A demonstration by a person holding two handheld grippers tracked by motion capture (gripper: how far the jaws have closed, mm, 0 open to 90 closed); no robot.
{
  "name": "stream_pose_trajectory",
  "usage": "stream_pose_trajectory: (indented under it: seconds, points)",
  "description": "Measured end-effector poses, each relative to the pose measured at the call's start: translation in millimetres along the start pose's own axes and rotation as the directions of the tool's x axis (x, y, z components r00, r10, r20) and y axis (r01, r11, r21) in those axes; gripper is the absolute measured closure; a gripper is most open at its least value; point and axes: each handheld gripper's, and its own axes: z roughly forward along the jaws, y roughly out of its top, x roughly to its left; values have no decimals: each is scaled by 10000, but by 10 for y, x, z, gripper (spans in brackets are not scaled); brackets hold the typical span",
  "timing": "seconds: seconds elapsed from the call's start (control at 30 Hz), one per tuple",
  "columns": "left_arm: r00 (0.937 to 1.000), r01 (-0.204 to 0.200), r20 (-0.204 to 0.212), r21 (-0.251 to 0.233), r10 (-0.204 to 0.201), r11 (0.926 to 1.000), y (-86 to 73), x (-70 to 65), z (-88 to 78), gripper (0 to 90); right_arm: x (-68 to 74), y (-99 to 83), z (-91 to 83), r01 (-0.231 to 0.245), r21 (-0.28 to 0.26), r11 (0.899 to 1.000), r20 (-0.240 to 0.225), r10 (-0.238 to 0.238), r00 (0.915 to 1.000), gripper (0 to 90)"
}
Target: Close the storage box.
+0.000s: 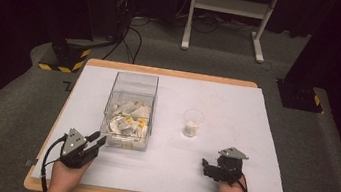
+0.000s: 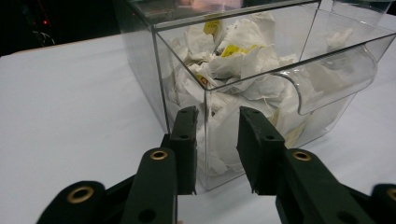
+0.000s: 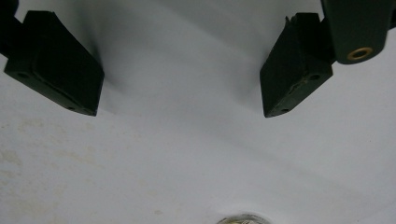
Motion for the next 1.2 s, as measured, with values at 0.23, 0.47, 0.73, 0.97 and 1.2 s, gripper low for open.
stream_pose_trajectory:
  seconds: [0.23,0.47,0.73,0.97,1.2]
  points:
    - [9967,-330,-748,-77,324,9994,35,1,4,450,-1,0,0,1,0,10000,-11,-1,10000,136]
    - [9961,-248,-842,-4,247,9997,62,43,48,364,-1,1,0,-8,6,10000,-23,8,10000,136]
    - [9953,-83,-960,181,100,9998,74,99,153,279,1,0,-1,-4,-1,10000,1,4,10000,137]
    - [9948,6,-1017,263,21,9997,111,133,236,252,1,0,-1,-1,2,10000,0,1,10000,137]
    - [9964,443,-742,473,-407,9979,141,224,372,241,1,0,-1,-3,3,10000,-1,3,10000,138]
